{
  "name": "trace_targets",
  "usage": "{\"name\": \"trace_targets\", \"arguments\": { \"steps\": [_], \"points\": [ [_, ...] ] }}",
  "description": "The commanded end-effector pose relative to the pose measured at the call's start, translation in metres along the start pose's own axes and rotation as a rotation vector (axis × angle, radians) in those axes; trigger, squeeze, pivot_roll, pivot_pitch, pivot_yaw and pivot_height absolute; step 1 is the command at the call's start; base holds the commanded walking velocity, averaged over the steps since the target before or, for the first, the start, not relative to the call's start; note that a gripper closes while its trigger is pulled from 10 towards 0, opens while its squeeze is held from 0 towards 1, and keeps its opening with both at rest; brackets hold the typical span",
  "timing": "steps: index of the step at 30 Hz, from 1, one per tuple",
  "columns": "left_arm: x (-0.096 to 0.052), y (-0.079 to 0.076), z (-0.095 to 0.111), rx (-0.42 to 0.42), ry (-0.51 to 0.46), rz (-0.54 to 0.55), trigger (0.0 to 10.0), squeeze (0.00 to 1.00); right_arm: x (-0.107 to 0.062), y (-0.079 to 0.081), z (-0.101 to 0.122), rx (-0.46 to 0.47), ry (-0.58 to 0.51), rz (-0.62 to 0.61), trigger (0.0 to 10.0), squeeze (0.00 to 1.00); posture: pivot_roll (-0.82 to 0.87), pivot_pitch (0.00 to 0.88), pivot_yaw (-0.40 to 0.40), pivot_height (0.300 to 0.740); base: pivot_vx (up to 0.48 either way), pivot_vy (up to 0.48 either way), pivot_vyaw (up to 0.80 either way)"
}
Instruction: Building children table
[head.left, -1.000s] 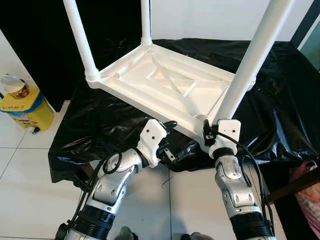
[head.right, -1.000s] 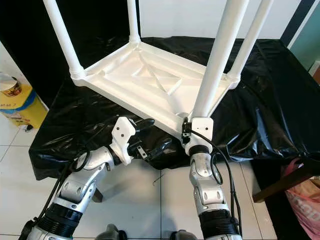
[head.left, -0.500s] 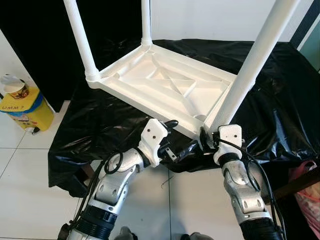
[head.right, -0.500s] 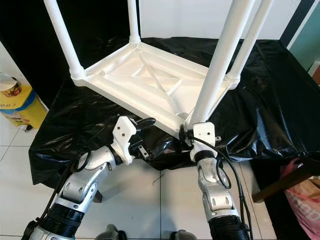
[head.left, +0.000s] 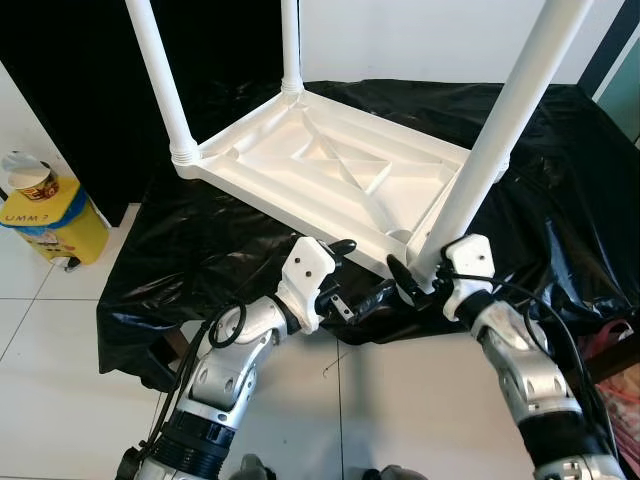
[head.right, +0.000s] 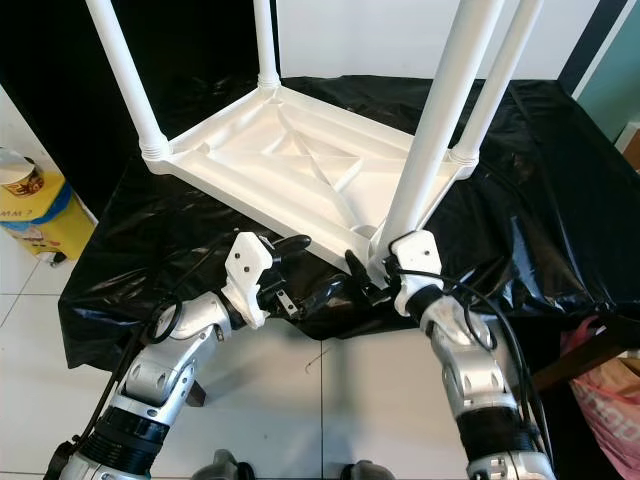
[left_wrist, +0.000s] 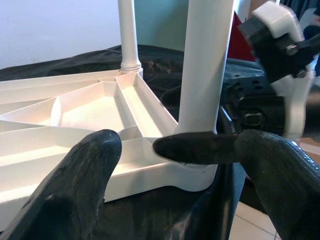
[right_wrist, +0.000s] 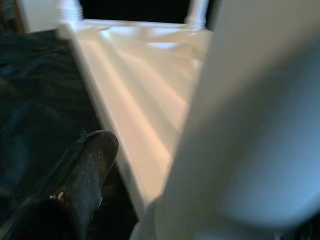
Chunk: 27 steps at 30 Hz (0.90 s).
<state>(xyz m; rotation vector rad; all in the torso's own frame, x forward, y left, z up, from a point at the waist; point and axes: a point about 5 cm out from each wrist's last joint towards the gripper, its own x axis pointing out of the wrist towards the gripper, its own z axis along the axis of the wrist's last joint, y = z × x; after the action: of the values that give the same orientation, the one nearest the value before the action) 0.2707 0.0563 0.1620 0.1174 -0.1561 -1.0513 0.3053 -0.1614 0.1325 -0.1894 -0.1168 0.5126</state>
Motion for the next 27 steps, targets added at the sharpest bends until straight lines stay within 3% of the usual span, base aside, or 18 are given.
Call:
{"name": "trace_targets", "arguments": {
  "steps": [1,5,6,8,9,19,20,21,27],
  "points": [
    [0.000,0.002,-0.003,0.001,0.021,0.052,10.0,0.00,0.000,0.001,-0.005,-0.009,0.017,0.041,10.0,0.00,-0.01,0.055,-0.018,0.740,0.000,0.000,0.00],
    [0.000,0.002,0.000,-0.002,0.013,0.050,10.0,0.00,0.004,0.000,-0.008,-0.044,0.030,0.098,10.0,0.00,-0.01,0.058,-0.005,0.740,0.000,0.000,0.00],
    [0.000,0.002,0.002,-0.002,0.009,0.045,10.0,0.00,0.004,-0.002,-0.009,-0.047,0.035,0.110,4.5,0.00,0.00,0.049,-0.003,0.740,0.000,0.000,0.00],
    [0.001,0.002,0.003,-0.002,0.006,0.040,10.0,0.00,0.004,-0.003,-0.010,-0.049,0.038,0.117,4.5,0.00,0.00,0.048,-0.005,0.740,0.000,0.000,0.00],
    [0.002,0.003,0.003,0.015,0.016,0.039,10.0,0.00,0.004,-0.005,-0.012,-0.049,0.043,0.120,0.0,0.00,0.01,0.056,-0.008,0.740,0.000,0.000,0.00],
    [0.001,0.008,0.004,0.027,0.017,0.055,10.0,0.00,0.003,-0.007,-0.021,-0.039,0.062,0.119,0.0,0.00,0.01,0.053,-0.009,0.740,0.000,0.000,0.00],
    [0.000,0.008,0.003,0.027,0.020,0.059,10.0,0.00,0.003,-0.007,-0.022,-0.034,0.065,0.104,5.5,0.00,0.01,0.053,-0.012,0.740,0.000,0.000,0.00],
    [0.000,0.009,0.003,0.026,0.019,0.065,10.0,0.00,0.002,-0.007,-0.023,-0.019,0.067,0.088,10.0,0.00,0.01,0.052,-0.019,0.740,0.000,0.000,0.00],
    [0.000,0.010,0.003,0.020,0.015,0.082,10.0,0.00,0.001,-0.002,-0.024,0.005,0.059,0.022,10.0,0.00,0.01,0.047,-0.028,0.740,0.000,0.000,0.00]
  ]
}}
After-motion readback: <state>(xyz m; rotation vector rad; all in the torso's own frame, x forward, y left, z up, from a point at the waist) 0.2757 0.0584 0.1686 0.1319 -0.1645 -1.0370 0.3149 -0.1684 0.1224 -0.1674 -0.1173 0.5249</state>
